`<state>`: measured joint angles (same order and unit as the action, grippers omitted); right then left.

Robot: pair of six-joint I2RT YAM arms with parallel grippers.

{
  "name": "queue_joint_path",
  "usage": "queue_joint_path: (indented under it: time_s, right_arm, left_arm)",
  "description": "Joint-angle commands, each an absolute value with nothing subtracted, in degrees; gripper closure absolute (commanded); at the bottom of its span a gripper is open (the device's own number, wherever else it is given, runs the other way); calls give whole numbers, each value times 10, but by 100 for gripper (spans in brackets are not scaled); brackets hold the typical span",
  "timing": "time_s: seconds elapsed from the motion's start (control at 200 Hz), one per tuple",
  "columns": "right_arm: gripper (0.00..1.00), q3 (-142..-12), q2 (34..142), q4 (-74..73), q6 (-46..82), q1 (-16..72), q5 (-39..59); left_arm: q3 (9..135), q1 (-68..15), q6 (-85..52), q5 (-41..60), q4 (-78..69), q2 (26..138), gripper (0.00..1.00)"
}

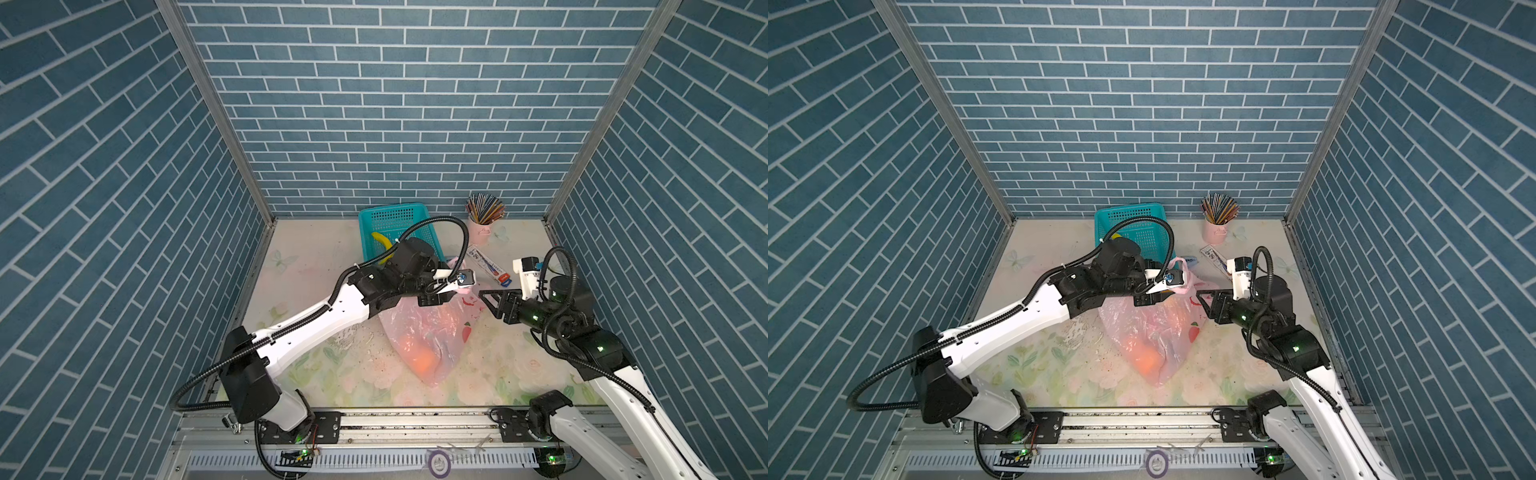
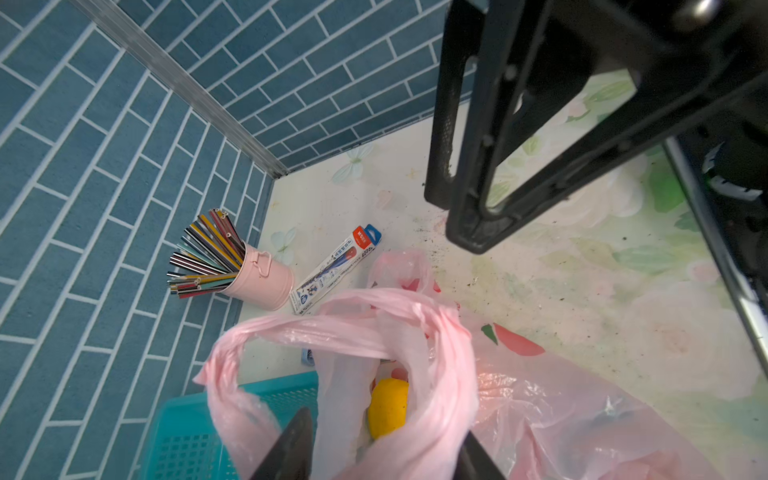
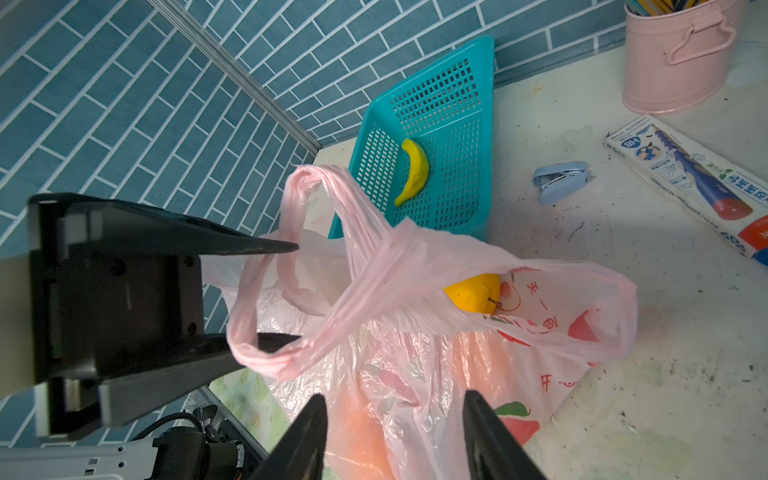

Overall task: Untie the knot of the plastic bag and take out the fruit
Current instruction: 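Lift the bag handle with the left gripper while the right gripper reaches into the bag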

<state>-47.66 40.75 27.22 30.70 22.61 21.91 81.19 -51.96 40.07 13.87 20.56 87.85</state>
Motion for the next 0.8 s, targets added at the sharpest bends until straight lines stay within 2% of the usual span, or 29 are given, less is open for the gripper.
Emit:
queue_joint_path:
  time_s: [0.0,0.07,0.13,0.27,0.425,0.485,0.72,0.795]
  right_arm:
    - [46,-458,399,266,318,229,234]
    - [46,-440,396,234,327,230,258]
    - [45,-422,391,194,341,230,276]
    - [39,-383,386,98,352,238,274]
    - [24,-341,391,-19,342,248,231]
    - [21,-331,402,-61,340,248,232]
    - [21,-349,492,-163,336,252,258]
    - [33,-359,518,-183,338,253,289]
  left_arm:
    - [825,-523,391,121,170,873,72]
    - [828,-523,346,110,148,874,89]
    - [849,-522,296,94,146,882,93]
    - [936,-512,180,77,198,923,95]
    - [1018,-494,81,77,256,966,96]
    - [1027,-487,55,83,259,969,96]
    - [1022,-435,-45,167,233,960,96]
    - [1016,-424,-61,166,227,956,96]
